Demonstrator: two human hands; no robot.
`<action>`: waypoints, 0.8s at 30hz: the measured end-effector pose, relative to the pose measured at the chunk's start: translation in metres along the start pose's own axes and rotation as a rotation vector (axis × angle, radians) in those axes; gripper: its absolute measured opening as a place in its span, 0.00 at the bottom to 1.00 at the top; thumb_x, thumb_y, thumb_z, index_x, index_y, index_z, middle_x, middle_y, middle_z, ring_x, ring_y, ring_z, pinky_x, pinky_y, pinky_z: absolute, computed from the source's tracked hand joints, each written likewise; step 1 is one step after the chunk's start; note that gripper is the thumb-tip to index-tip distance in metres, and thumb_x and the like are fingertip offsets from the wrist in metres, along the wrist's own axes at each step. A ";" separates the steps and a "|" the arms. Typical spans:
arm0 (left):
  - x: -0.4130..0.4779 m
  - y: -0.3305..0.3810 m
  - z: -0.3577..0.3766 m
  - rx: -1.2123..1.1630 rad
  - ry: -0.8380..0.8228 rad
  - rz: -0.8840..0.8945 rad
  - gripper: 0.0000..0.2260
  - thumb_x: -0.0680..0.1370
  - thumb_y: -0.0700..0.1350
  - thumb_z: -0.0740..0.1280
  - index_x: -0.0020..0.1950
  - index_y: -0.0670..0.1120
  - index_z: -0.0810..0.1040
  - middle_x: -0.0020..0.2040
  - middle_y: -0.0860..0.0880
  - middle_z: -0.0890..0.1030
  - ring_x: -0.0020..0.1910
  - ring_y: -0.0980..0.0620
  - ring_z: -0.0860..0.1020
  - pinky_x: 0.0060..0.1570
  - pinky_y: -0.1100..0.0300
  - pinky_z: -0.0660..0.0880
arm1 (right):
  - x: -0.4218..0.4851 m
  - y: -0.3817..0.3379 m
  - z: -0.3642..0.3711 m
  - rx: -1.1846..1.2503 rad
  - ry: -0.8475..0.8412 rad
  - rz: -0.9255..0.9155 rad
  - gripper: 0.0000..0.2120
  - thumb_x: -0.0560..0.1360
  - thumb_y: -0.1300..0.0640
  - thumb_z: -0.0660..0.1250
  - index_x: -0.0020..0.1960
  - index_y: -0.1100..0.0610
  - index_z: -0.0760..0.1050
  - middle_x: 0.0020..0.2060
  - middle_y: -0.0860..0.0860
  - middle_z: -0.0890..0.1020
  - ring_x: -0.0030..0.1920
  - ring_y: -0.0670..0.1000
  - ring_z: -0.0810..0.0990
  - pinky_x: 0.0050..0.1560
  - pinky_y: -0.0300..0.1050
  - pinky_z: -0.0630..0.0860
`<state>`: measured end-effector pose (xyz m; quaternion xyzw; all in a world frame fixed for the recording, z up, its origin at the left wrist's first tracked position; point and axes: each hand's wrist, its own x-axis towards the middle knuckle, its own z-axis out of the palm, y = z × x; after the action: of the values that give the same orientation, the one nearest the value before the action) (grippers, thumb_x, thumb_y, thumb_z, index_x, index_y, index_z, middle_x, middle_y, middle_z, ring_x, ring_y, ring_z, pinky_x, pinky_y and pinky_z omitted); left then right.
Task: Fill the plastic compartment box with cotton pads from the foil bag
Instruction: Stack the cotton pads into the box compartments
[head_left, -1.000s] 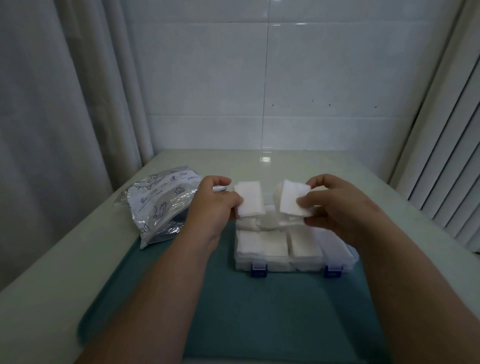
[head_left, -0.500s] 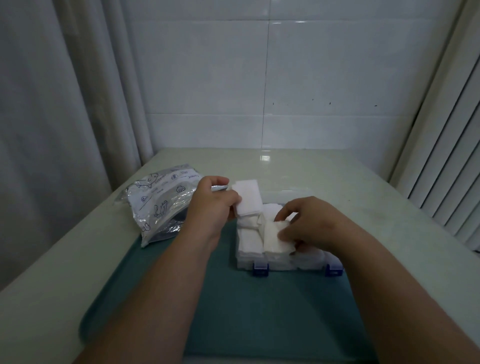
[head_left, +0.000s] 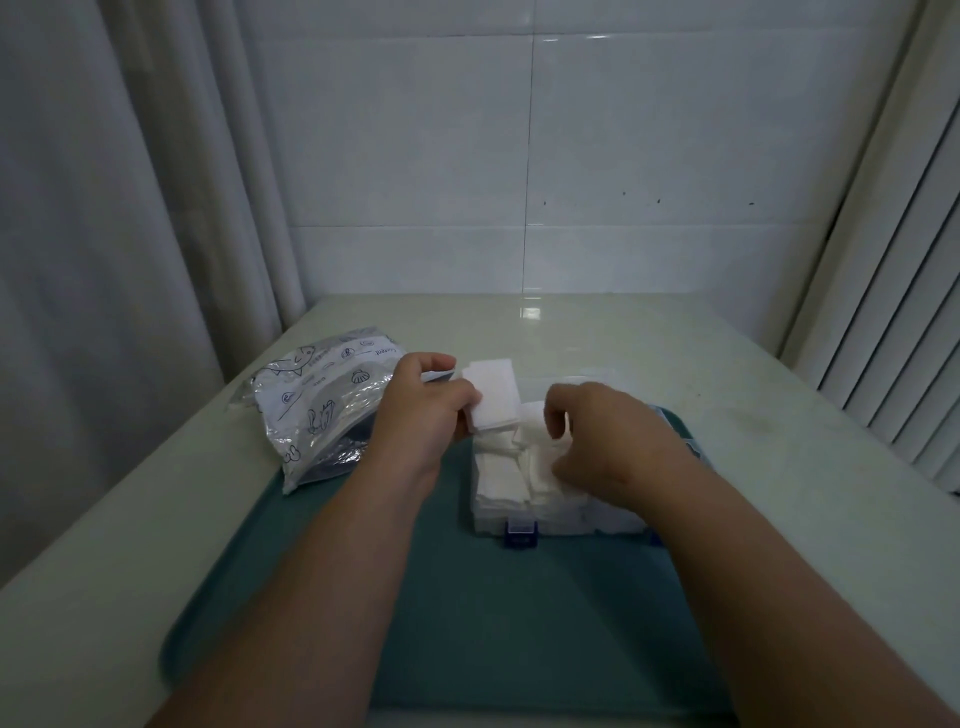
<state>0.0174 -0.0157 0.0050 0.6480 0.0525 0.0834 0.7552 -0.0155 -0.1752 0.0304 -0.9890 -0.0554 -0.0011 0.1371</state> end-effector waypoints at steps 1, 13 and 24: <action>0.000 0.000 0.000 -0.002 0.003 0.002 0.14 0.73 0.31 0.65 0.52 0.47 0.73 0.55 0.40 0.77 0.44 0.45 0.77 0.43 0.51 0.78 | 0.000 0.001 -0.001 -0.002 -0.019 -0.021 0.12 0.72 0.62 0.69 0.49 0.47 0.77 0.49 0.48 0.79 0.46 0.50 0.77 0.48 0.41 0.76; 0.000 -0.001 -0.001 -0.004 -0.006 -0.016 0.14 0.73 0.31 0.65 0.51 0.48 0.73 0.57 0.38 0.78 0.42 0.46 0.77 0.35 0.56 0.77 | -0.006 0.006 -0.003 0.025 -0.184 -0.064 0.14 0.71 0.53 0.73 0.56 0.45 0.82 0.53 0.43 0.82 0.50 0.45 0.79 0.55 0.39 0.75; 0.000 -0.002 -0.001 0.004 0.005 -0.021 0.14 0.73 0.31 0.66 0.53 0.47 0.74 0.57 0.42 0.77 0.47 0.45 0.78 0.46 0.49 0.80 | -0.007 0.005 -0.002 0.083 -0.142 -0.015 0.18 0.67 0.50 0.77 0.57 0.47 0.82 0.53 0.45 0.81 0.50 0.47 0.79 0.56 0.44 0.77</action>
<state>0.0179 -0.0155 0.0025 0.6488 0.0613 0.0768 0.7546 -0.0215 -0.1810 0.0313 -0.9796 -0.0723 0.0704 0.1737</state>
